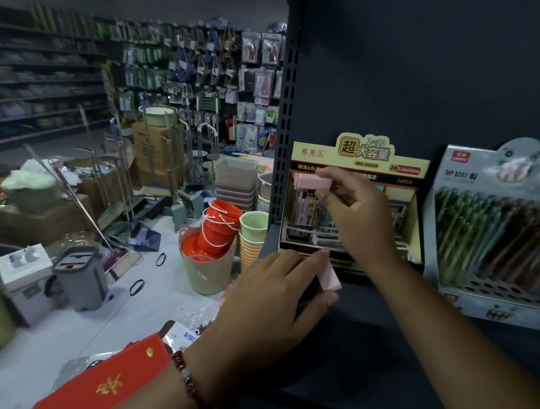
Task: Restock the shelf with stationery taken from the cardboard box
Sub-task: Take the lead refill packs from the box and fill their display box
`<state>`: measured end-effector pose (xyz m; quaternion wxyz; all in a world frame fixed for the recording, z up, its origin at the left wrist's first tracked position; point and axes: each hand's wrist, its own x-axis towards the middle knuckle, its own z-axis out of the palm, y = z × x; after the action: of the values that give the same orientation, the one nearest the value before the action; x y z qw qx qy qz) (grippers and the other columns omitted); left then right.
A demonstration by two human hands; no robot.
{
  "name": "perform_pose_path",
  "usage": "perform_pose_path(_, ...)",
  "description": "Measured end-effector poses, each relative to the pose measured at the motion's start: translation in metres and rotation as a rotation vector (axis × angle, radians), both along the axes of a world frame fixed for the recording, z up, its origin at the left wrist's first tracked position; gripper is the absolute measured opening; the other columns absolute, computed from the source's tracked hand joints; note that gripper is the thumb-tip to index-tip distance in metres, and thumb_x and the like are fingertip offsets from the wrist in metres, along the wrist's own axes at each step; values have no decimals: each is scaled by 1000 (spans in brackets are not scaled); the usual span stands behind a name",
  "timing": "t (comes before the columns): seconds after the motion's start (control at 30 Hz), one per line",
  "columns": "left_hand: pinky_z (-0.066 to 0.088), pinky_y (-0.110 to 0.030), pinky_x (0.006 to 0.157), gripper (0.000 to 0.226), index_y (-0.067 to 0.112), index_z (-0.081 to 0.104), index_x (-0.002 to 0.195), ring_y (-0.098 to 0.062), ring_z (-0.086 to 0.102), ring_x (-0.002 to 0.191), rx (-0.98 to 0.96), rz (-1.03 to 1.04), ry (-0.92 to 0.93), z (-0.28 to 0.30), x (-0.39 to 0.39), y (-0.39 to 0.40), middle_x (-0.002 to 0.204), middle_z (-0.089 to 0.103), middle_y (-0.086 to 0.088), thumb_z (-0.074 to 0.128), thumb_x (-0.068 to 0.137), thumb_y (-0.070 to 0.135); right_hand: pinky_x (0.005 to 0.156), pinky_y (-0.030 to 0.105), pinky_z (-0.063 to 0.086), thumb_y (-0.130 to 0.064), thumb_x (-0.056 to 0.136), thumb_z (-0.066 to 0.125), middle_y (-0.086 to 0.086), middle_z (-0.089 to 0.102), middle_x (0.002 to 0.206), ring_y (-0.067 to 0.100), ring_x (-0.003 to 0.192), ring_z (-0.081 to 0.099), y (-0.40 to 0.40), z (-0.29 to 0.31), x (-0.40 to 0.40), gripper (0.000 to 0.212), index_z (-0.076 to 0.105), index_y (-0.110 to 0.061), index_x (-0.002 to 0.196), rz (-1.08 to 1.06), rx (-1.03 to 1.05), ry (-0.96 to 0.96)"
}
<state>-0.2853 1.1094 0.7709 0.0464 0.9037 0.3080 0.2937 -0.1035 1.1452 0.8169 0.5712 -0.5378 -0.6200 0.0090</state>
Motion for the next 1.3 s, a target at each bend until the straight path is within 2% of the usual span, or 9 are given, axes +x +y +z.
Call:
perform_pose_path(0.17,36,-21,87,61,37,25,151,-2,43,109,-7,-3,-5,0,1,1,127,51,14,28,96,64,80,33,57,-17,91,66,-6,67,106,9,95,64,-2,2,-2,34,64,-42,114,33,-42,-50)
perform_pose_path(0.4,37,-21,88,62,37,25,150,-1,43,109,-11,-3,-3,0,1,1,127,51,15,25,95,65,82,21,56,-14,93,64,-4,68,108,2,97,64,8,0,4,31,66,-30,119,1,-38,12)
perform_pose_path(0.5,38,-22,89,63,37,25,151,-2,44,109,-15,-3,2,0,1,1,128,51,14,25,95,65,83,16,54,-14,92,66,-9,63,108,1,99,63,11,-3,4,30,67,-28,118,-27,-39,-26)
perform_pose_path(0.73,36,-21,88,63,38,23,151,-1,42,110,-14,0,-3,0,1,1,129,50,15,24,95,65,83,22,54,-15,90,68,-12,51,105,3,93,56,18,-3,2,28,70,-24,116,-104,2,-140)
perform_pose_path(0.93,38,-21,86,62,35,27,150,-2,45,108,-12,6,-2,-2,2,2,127,53,13,25,95,64,92,32,51,-19,89,68,-10,50,112,12,109,50,24,-10,4,32,68,-21,121,-215,-18,-258)
perform_pose_path(1.13,43,-24,84,61,31,34,148,-3,48,103,2,17,-3,-1,2,1,120,55,12,26,97,63,89,22,38,-20,94,61,-5,60,117,13,112,49,24,-11,4,38,60,-20,132,-295,-78,-360)
perform_pose_path(1.3,47,-29,84,59,30,37,147,-6,51,104,4,18,-17,-1,2,1,119,56,12,27,97,61,91,20,37,-12,95,57,-4,57,123,12,116,48,21,-13,2,44,53,-18,139,-312,-110,-423)
